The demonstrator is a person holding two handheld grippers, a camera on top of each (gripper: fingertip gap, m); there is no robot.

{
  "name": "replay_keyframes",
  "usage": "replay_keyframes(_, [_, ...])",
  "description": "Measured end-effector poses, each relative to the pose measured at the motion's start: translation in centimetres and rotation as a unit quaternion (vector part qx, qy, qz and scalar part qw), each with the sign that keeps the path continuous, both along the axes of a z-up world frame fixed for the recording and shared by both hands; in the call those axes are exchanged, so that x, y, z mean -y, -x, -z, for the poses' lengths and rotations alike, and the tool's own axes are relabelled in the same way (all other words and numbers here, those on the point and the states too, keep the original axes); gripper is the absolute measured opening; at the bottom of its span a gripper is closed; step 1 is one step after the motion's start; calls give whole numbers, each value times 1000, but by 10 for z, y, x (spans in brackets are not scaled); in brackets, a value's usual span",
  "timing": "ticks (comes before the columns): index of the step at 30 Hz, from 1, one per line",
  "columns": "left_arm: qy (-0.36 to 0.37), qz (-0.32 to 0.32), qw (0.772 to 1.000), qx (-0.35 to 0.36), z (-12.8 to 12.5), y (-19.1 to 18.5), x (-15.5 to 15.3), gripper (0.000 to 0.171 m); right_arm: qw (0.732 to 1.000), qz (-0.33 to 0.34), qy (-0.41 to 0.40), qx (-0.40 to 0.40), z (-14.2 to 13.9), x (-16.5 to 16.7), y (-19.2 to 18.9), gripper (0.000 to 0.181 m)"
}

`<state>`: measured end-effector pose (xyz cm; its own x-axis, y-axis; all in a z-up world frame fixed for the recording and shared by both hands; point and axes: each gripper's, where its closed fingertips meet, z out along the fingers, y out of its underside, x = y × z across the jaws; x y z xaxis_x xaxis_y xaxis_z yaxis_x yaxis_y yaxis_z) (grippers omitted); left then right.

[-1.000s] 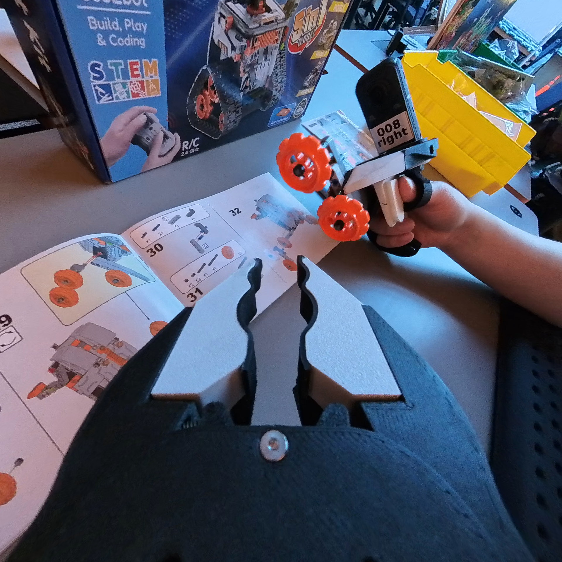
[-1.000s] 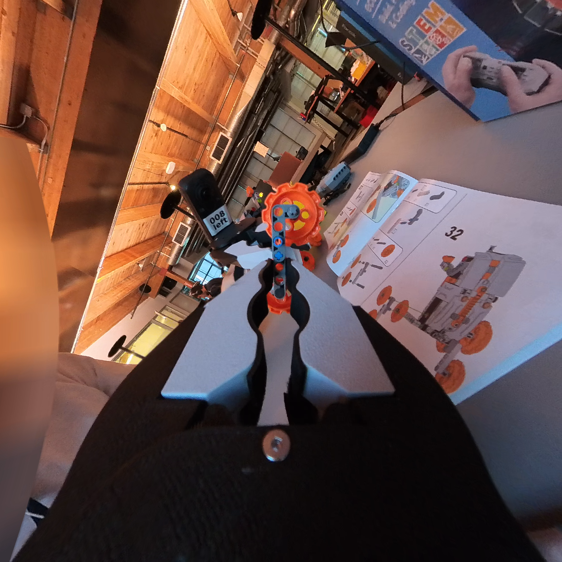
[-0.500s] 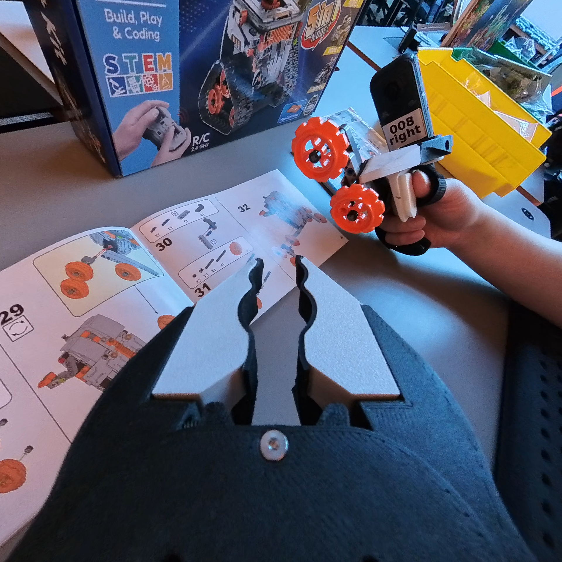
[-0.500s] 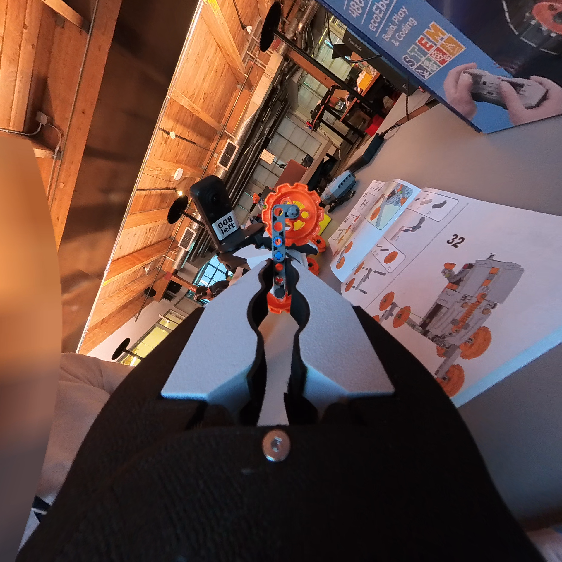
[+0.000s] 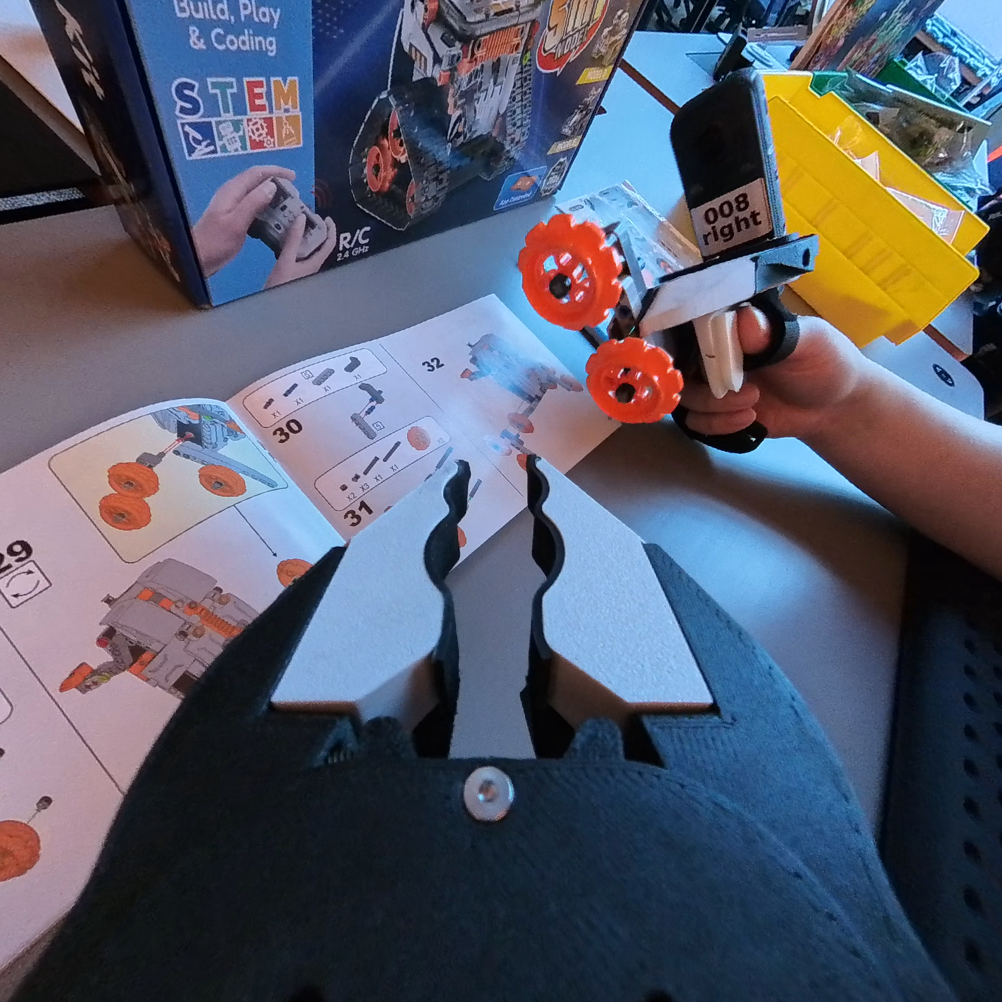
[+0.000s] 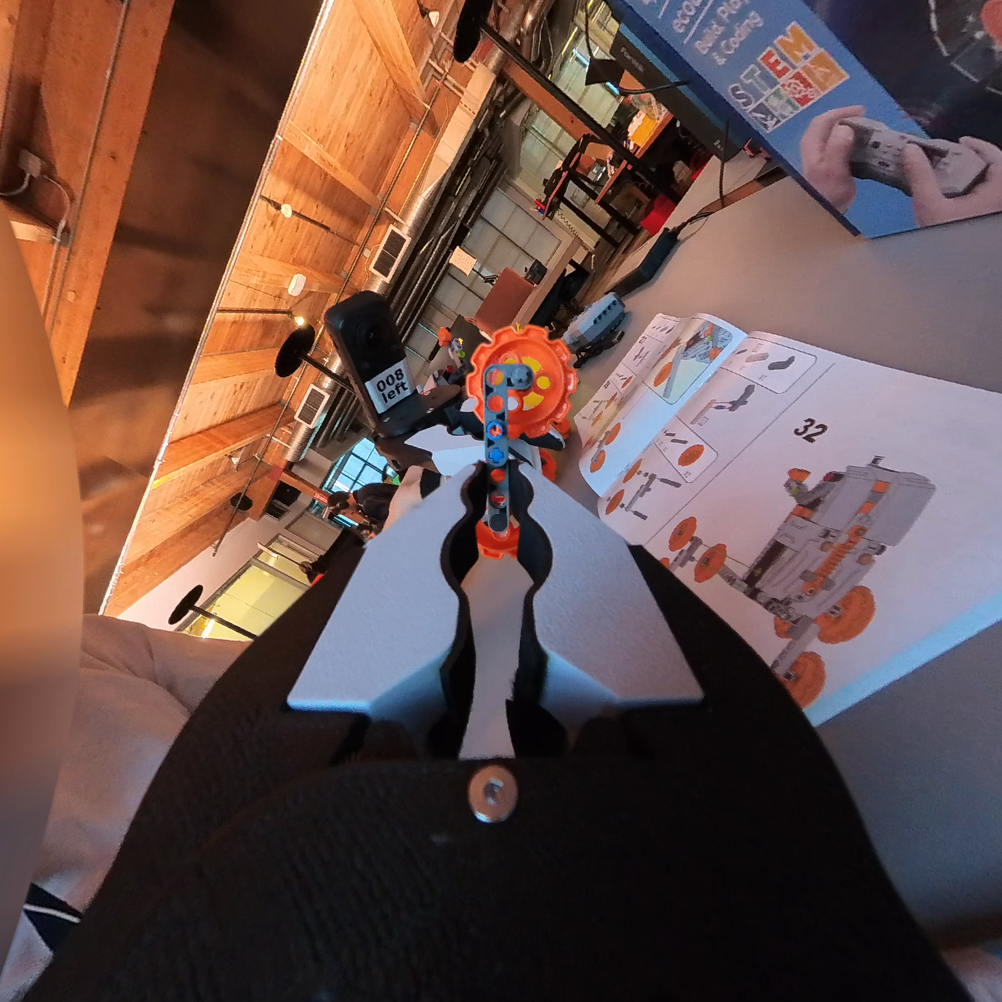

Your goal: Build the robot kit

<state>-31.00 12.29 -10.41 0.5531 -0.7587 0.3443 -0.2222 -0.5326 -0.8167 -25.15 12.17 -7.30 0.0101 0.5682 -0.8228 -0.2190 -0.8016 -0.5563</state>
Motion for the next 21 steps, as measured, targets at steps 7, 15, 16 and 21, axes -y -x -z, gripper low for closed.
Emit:
replay_keyframes(7, [1, -1, 1000, -4, 1, 1, 0, 20, 999, 14, -38, 24, -2, 0, 1, 5])
replay_keyframes(15, [1, 1, 1000, -12, 4, 0, 0, 20, 998, 22, -39, 33, 1, -2, 1, 5])
replay_keyframes(16, [2, 1, 1000, -12, 4, 0, 0, 20, 998, 21, -39, 33, 1, -2, 1, 5])
replay_keyframes(21, [2, 2, 1000, -13, 5, -1, 0, 20, 999, 16, -34, 23, -1, -1, 1, 5])
